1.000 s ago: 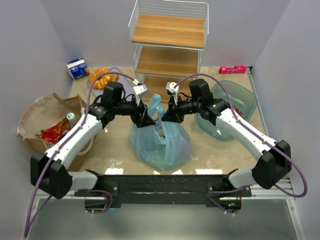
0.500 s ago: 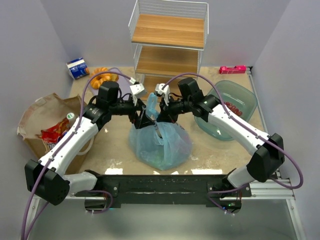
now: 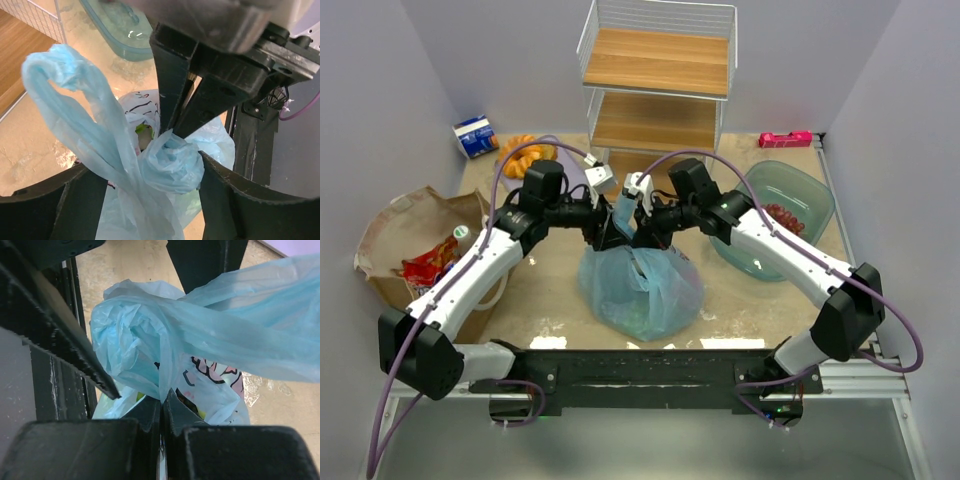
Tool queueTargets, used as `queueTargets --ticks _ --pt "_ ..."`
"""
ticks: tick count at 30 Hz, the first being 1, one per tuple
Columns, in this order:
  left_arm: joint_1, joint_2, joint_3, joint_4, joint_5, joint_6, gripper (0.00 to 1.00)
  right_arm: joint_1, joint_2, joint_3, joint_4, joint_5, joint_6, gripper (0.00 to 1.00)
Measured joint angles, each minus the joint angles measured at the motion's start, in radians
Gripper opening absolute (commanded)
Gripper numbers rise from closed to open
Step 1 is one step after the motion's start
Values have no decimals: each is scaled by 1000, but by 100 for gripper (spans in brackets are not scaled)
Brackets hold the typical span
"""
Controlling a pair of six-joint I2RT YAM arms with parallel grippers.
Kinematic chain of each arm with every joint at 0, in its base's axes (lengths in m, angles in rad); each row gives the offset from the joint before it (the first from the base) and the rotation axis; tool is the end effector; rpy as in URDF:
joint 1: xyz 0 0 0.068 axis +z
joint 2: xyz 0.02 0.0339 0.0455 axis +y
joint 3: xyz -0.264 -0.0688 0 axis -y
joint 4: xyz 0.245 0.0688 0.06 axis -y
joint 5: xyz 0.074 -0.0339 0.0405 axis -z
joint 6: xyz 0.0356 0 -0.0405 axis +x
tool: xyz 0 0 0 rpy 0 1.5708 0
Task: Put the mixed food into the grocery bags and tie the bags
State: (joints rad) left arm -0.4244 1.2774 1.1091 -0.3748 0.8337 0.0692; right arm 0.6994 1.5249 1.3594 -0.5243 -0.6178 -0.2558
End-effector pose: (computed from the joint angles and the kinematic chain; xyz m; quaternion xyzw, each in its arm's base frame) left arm 0.2435 -0.1389 0.3337 0.3875 0.7235 -0.4265 0.3801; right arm 0.2461 0.2339 0.3305 -0.5112 0.7057 0.3576 0.3358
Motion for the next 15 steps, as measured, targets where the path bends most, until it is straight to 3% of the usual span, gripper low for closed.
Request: queueTargets --ticks 4,9,11,12,13,15 --pt "0 2 -8 49 11 -22 45 3 0 0 -3 0 -10 0" --pt "0 2 -46 122 22 -42 11 3 -2 0 -19 4 -23 0" --pt "0 2 -63 144 31 -50 0 3 -8 -1 -23 5 -26 9" --pt "-2 2 -70 158 36 -50 0 3 -14 -4 -23 7 -26 15" --pt "-2 2 -74 167 40 -53 0 3 -23 -10 -23 7 -25 34" --pt "-2 0 -87 185 43 -51 0 3 -49 -26 -20 9 -8 49"
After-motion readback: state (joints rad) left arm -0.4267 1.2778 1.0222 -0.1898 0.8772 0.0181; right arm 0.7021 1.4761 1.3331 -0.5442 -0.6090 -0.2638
